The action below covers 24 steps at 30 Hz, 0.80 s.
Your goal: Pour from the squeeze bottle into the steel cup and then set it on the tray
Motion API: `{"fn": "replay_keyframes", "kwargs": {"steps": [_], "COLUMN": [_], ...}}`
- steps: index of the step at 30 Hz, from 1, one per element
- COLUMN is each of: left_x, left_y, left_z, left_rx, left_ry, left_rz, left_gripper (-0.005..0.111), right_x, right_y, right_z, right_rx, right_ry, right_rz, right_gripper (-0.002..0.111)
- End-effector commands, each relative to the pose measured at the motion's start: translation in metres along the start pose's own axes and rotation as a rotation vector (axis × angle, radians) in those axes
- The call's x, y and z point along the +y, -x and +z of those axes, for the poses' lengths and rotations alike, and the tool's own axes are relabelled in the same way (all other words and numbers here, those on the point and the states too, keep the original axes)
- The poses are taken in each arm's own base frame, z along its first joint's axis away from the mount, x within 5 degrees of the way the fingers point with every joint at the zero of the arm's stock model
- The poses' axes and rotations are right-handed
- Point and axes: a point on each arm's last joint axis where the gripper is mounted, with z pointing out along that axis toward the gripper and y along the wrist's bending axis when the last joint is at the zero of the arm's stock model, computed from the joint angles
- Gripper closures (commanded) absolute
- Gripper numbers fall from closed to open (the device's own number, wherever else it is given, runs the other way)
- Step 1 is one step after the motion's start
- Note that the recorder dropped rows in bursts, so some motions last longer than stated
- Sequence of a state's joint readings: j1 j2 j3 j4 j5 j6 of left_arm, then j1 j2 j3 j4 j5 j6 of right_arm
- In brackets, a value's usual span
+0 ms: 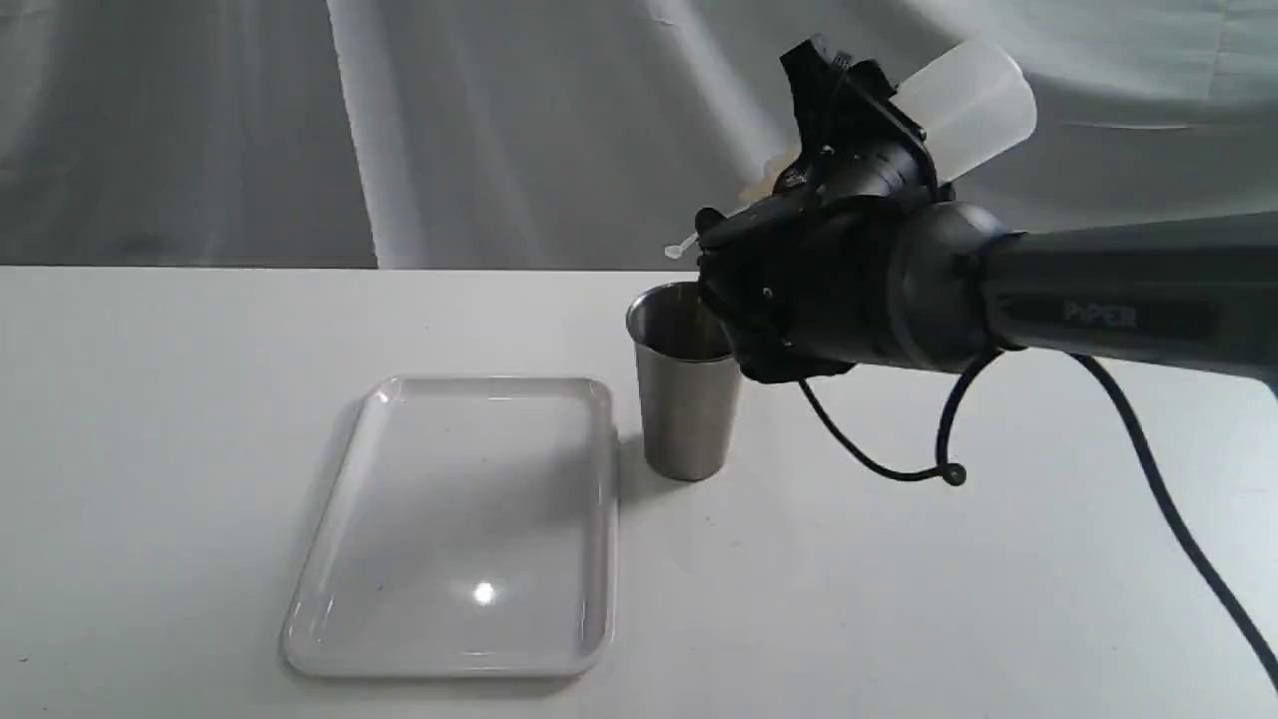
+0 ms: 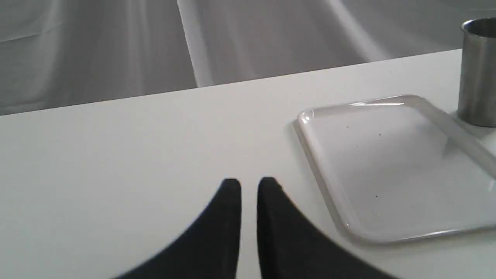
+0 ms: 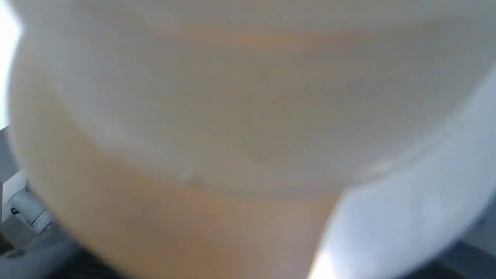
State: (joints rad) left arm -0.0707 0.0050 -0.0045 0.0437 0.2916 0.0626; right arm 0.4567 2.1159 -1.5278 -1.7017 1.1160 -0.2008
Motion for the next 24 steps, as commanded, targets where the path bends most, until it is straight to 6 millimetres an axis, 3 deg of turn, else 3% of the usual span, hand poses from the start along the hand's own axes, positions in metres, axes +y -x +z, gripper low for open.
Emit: {"fn": "replay_keyframes", "kwargs": {"steps": [1,14,24], "left_x": [-0.0002,-0.0002,-0.0002], "left_y": [-0.0006,-0.0006,-0.0006], "left_z": [0.0,0.0,0.0], "left_rx": [-0.007,-0.007,-0.007], "left_ry": [-0.002,-0.002,-0.002], "left_rz": [-0.001,-0.001,-0.001], "left_gripper": [0.098,0.098,0.098], "right_x": [-0.0097,-0.0097,-0.0095], "right_y": [-0.0088,-0.0085,-0.0129], "right_z": [-0.002,-0.002,-0.0025], "right_rx": [0.038,0.033,0.027], "right_ry": [-0.043,-0.044,-0.018], "right_rz": [-0.022,0.017,0.429], "right_gripper": [0.08,0.08,0.08]}}
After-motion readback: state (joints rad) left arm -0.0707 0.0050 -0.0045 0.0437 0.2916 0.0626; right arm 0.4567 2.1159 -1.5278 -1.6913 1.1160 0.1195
